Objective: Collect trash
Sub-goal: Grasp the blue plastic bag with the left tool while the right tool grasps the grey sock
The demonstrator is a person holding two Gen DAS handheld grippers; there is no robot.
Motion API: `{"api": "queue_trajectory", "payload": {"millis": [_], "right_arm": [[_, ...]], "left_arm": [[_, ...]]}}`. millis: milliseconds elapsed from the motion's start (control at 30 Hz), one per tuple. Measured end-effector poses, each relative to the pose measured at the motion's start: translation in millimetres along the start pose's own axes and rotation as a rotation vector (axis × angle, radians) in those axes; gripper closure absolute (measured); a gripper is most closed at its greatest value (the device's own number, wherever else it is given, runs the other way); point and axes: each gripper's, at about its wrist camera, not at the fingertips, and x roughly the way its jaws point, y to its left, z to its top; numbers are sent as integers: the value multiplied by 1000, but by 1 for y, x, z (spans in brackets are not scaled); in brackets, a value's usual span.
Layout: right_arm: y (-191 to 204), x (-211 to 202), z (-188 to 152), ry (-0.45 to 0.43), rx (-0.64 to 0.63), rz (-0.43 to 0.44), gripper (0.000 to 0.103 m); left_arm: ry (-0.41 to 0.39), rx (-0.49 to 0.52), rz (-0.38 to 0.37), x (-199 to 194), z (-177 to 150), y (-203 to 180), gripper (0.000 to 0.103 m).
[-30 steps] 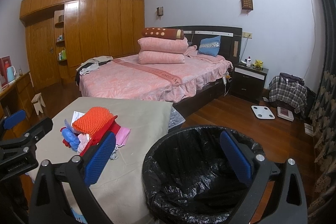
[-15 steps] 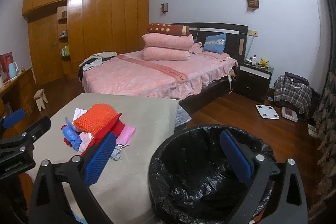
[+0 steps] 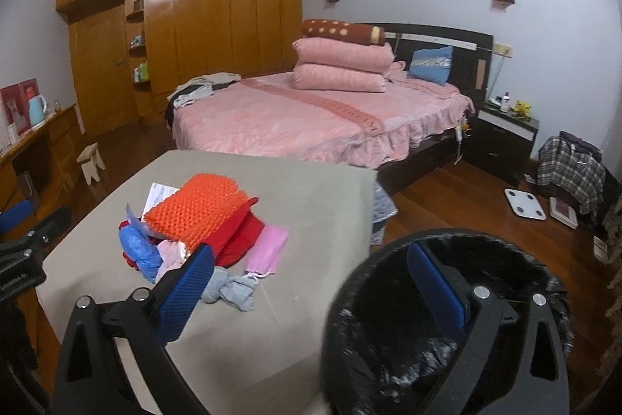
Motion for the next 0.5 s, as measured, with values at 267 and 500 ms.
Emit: {"api": "queue_trajectory", "payload": {"millis": [267,500], "right_arm": [[22,56,-21,98,-46,29,21],[43,89,-39,174,-91,86,28]], "left_arm": [[67,6,3,37,-12,17,5],[113,22,-22,70,-30,12,10]]}}
